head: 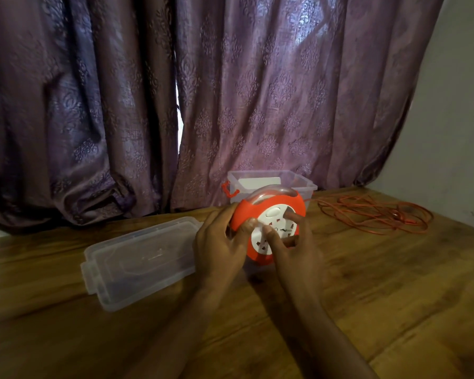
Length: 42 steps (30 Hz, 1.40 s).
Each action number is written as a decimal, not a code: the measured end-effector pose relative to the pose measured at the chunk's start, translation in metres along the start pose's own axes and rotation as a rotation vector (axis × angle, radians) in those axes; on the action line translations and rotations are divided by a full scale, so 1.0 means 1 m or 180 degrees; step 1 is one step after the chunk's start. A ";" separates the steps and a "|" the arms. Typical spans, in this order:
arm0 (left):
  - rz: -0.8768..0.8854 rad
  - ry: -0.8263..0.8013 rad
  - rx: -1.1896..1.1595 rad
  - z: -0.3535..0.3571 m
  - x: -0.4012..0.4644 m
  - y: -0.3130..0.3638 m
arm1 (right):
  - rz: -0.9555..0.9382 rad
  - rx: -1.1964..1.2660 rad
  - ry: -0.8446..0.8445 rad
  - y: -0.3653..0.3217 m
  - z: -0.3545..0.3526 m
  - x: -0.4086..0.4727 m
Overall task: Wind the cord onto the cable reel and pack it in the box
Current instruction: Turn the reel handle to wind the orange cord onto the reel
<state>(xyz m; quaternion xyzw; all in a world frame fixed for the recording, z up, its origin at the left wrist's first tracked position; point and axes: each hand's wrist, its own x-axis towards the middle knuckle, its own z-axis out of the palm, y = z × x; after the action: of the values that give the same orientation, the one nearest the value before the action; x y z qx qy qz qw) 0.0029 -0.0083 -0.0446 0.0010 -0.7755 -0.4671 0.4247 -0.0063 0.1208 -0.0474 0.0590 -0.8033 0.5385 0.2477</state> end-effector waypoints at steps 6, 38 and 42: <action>-0.0164 0.0198 -0.0088 -0.007 0.010 -0.010 | -0.0958 -0.0773 -0.0078 -0.001 -0.001 -0.001; -0.0073 -0.0192 -0.0185 0.002 -0.001 -0.005 | -0.0659 -0.0589 0.0119 0.005 0.002 -0.006; -0.0051 -0.0173 -0.0145 -0.001 -0.004 -0.001 | -0.0409 -0.0355 0.0097 0.003 0.001 -0.007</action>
<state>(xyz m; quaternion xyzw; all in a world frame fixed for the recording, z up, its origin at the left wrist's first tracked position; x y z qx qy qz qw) 0.0055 -0.0076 -0.0478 -0.0151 -0.7759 -0.4879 0.3996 -0.0019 0.1199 -0.0538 0.0883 -0.8228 0.4767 0.2967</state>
